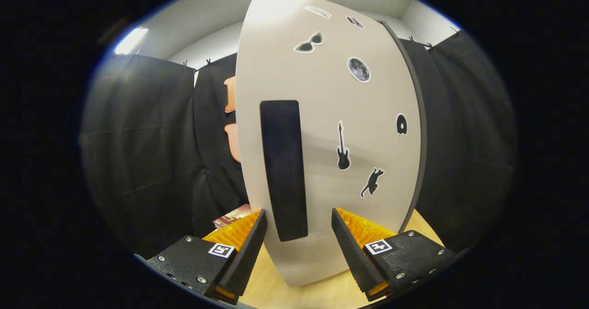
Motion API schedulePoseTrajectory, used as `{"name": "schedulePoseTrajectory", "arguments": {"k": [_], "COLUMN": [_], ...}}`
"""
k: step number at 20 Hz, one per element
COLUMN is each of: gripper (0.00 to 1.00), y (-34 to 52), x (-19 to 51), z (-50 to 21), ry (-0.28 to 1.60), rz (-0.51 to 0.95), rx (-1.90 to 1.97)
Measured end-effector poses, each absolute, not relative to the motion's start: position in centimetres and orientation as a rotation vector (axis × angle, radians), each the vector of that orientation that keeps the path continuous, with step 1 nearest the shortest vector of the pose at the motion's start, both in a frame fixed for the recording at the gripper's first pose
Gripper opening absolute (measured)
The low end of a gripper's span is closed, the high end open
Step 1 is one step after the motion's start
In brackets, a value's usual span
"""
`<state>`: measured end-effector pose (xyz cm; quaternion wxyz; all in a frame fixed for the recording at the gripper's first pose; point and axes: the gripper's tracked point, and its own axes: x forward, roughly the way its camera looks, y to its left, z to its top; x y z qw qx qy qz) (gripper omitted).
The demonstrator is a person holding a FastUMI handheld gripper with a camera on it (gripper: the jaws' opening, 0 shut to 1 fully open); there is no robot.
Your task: Open the shoe cabinet door, grab the shoes and put them into the shoe cabinet, then close the shoe cabinet door.
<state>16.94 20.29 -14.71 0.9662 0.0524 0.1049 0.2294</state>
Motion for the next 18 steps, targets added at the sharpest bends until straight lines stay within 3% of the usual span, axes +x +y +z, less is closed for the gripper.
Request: {"name": "schedulePoseTrajectory", "arguments": {"k": [18], "gripper": [0.88], "y": [26.3], "x": [24.8], "z": [-15.3], "ry": [0.207], "rz": [0.375], "rx": [0.036]}}
